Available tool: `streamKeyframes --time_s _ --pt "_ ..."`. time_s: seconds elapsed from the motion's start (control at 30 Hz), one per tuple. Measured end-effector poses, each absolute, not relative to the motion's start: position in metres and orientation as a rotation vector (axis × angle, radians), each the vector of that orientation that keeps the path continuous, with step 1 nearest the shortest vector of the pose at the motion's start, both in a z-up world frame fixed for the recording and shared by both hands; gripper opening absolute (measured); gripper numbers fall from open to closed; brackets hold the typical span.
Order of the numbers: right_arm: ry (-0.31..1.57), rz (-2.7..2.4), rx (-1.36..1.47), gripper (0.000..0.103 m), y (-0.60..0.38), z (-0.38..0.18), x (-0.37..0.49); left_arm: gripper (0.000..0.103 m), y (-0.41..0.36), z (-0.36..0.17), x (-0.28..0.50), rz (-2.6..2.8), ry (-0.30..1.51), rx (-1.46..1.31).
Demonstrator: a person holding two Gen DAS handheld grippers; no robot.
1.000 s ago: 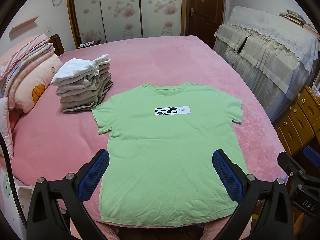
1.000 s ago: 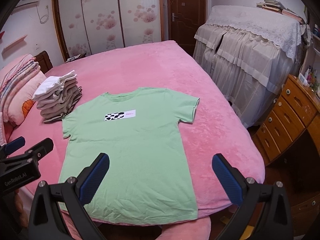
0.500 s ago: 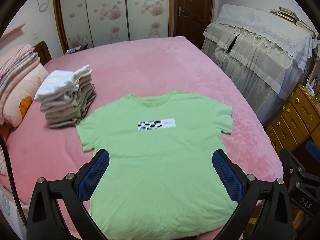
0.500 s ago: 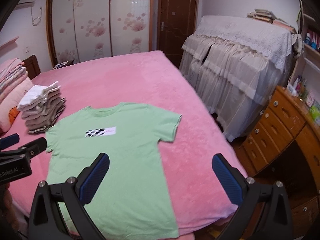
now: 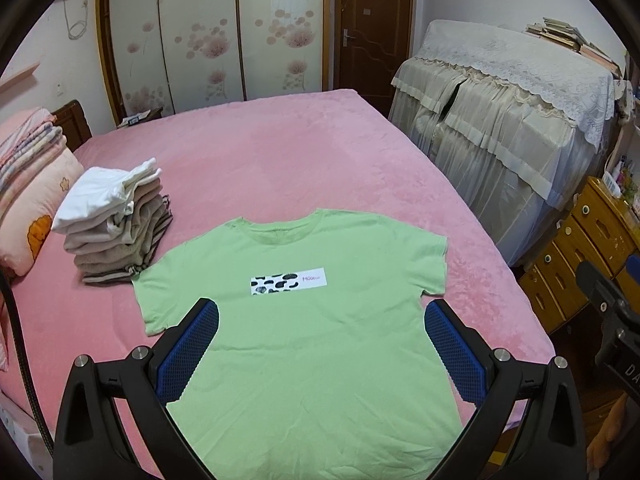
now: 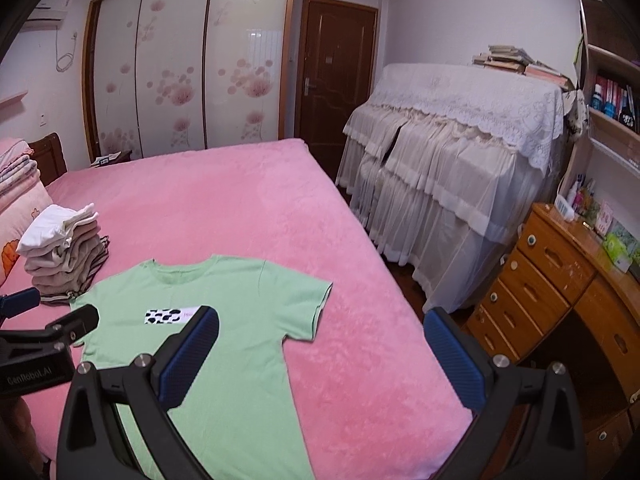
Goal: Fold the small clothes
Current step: 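Move the right tool down to the side edge of the shirt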
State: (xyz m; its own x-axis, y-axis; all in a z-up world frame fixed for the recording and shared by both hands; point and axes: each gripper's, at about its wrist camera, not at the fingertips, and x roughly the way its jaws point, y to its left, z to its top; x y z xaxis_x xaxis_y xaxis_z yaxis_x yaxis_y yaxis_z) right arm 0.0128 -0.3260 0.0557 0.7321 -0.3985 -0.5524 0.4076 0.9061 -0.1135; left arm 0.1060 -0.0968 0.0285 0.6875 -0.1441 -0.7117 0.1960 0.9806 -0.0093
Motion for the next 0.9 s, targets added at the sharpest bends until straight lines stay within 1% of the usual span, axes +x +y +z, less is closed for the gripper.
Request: streamKeyframes --time_s 0.37,0.5,0.67,0.7,0.77,0.83,0.9 --pt "0.591 -0.455 -0.004 0.103 -0.352 0.048 0.035 0.102 -0.138 0.019 0.135 -0.23 0.769 0.083" --pt "0.609 -0.458 -0.032 0.103 -0.365 0.037 0.054 0.102 -0.164 0.001 0.153 -0.3 0.784 0.082" --pt "0.613 -0.454 -0.107 0.103 -0.377 0.019 0.077 0.102 -0.19 -0.039 0.183 -0.292 0.844 0.079" --pt "0.621 -0.45 -0.115 0.102 -0.38 0.014 0.084 0.102 -0.196 -0.05 0.189 -0.29 0.848 0.09" --pt "0.649 -0.435 -0.111 0.097 -0.391 0.003 0.098 0.102 -0.208 -0.071 0.2 -0.283 0.853 0.114" --pt "0.706 -0.406 -0.076 0.088 -0.408 -0.013 0.114 0.102 -0.219 -0.091 0.211 -0.297 0.872 0.122" --pt "0.754 -0.375 -0.031 0.084 -0.423 -0.028 0.127 0.102 -0.228 -0.112 0.223 -0.304 0.893 0.127"
